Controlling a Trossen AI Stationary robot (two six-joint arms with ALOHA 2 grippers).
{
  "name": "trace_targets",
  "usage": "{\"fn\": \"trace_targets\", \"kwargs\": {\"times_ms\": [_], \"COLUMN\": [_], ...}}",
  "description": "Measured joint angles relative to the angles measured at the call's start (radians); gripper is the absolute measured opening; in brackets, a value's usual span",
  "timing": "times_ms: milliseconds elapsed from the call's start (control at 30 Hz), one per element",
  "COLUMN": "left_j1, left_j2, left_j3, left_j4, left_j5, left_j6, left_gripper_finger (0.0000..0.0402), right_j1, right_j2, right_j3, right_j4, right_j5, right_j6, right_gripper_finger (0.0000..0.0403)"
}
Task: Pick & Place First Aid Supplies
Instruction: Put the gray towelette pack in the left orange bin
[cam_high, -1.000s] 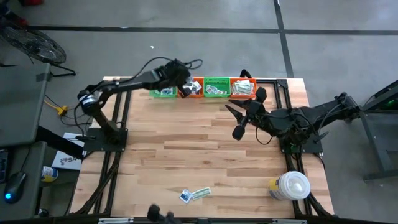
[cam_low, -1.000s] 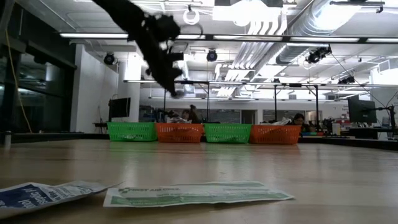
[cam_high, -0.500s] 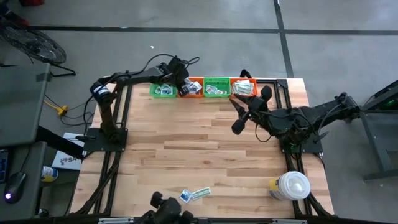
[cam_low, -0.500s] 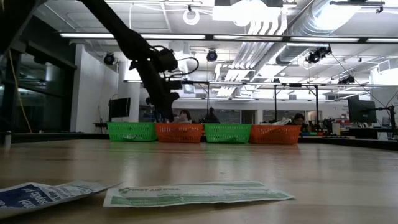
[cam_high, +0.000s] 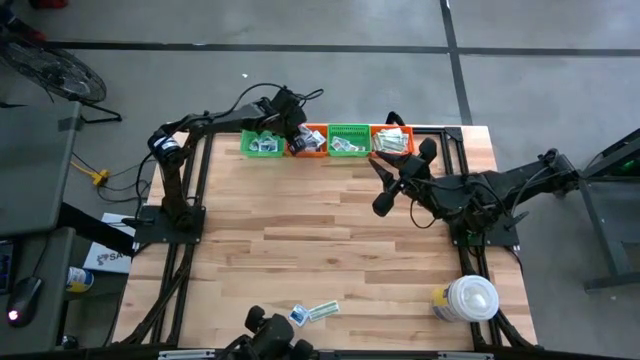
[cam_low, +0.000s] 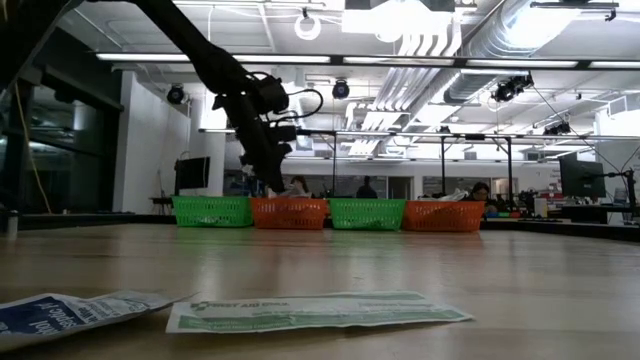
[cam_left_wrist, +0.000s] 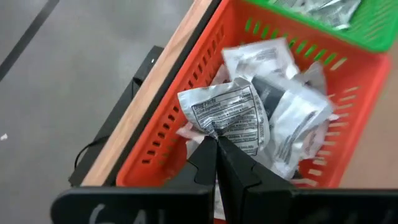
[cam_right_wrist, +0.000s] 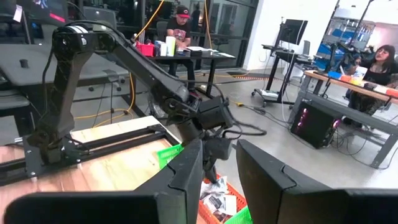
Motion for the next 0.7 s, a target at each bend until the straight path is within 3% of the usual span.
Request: {"fn": "trace_targets", "kwargs": {"times_ms": [400, 533, 700], "left_j1": [0.0, 0.0, 0.0], "left_j2": [0.0, 0.0, 0.0], "left_j3": [0.081, 0.081, 0.081], "left_j4": [-0.228, -0.236, -0.236], "left_j5": [-0.033, -0.041, -0.039], "left_j6": [0.022, 0.061, 0.059], "left_gripper_finger": [0.0001, 0.0003, 0.0046], "right_j1": [0.0, 0.0, 0.0], "right_j2": [0.0, 0.0, 0.0], "right_j3": [0.0, 0.0, 0.0], "right_j4": [-0.055, -0.055, -0.053], "right_j5": [-0.004, -0.013, -0.045], "right_j6": [0.062, 0.062, 0.062], "right_gripper_finger": [0.0094, 0.0094, 0.0094]}}
